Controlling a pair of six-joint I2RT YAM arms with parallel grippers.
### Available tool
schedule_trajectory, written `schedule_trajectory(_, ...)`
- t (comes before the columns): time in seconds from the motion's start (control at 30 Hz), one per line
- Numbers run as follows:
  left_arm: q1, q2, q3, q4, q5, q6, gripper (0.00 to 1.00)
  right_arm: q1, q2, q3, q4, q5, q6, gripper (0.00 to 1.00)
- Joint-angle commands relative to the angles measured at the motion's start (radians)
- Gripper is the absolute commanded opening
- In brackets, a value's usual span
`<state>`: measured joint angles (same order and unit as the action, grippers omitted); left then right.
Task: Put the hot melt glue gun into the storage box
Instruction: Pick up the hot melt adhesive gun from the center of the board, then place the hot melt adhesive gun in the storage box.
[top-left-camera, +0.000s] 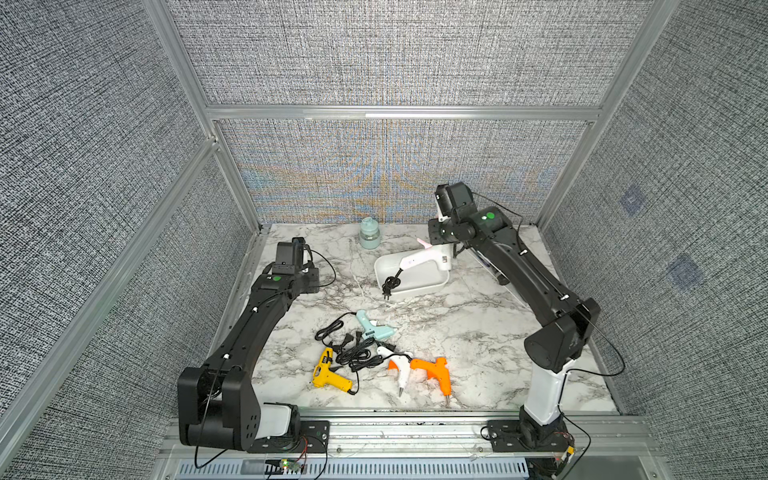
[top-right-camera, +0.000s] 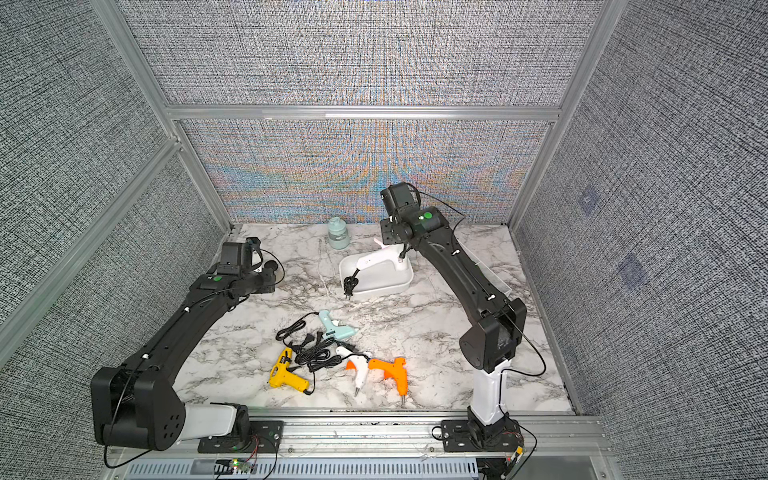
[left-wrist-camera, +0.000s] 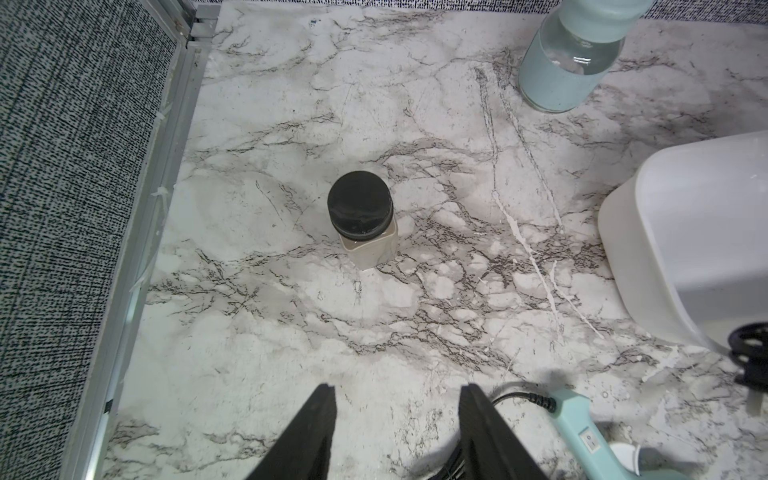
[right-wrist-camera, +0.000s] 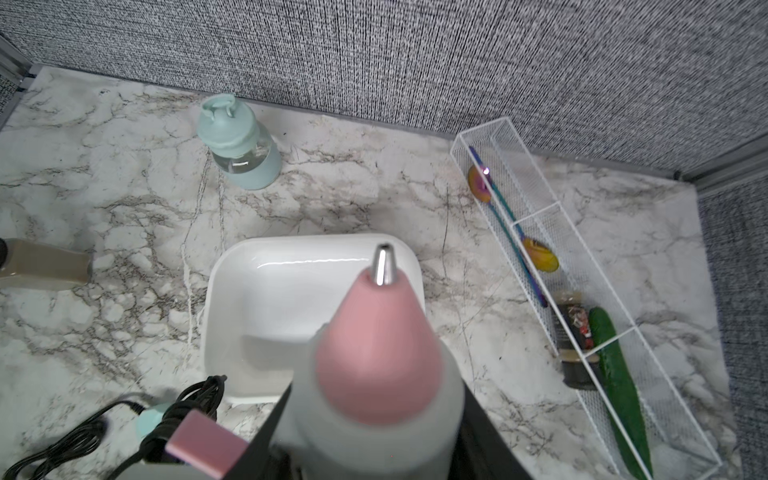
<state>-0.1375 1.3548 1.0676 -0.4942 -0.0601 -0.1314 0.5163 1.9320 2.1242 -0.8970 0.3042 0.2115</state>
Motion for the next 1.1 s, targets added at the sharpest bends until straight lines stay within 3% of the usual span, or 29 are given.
schedule_trajectory(0.0, -0.001, -0.005, -0.003, 0.003, -0.004, -0.002, 0.54, -0.009, 0.033, 0.036, 0.082, 0.067, -0.069, 0.23)
schedule_trajectory(0.47, -0.002, -0.018, -0.007, -0.001, -0.012, -0.002, 0.54, -0.054, 0.101, 0.082, 0.190, 0.090, -0.101, 0.23)
schedule_trajectory(0.73, -0.005, -0.019, -0.008, -0.001, -0.016, -0.002, 0.54, -0.031, 0.151, -0.037, 0.243, 0.090, -0.099, 0.23)
schedule_trajectory(0.93, -0.006, -0.017, -0.006, -0.003, -0.019, -0.001, 0.54, -0.030, 0.188, -0.125, 0.268, 0.082, -0.049, 0.22)
schedule_trajectory(1.07, -0.007, -0.016, -0.007, -0.003, -0.021, -0.001, 0.54, -0.042, 0.181, -0.177, 0.287, 0.036, 0.085, 0.22)
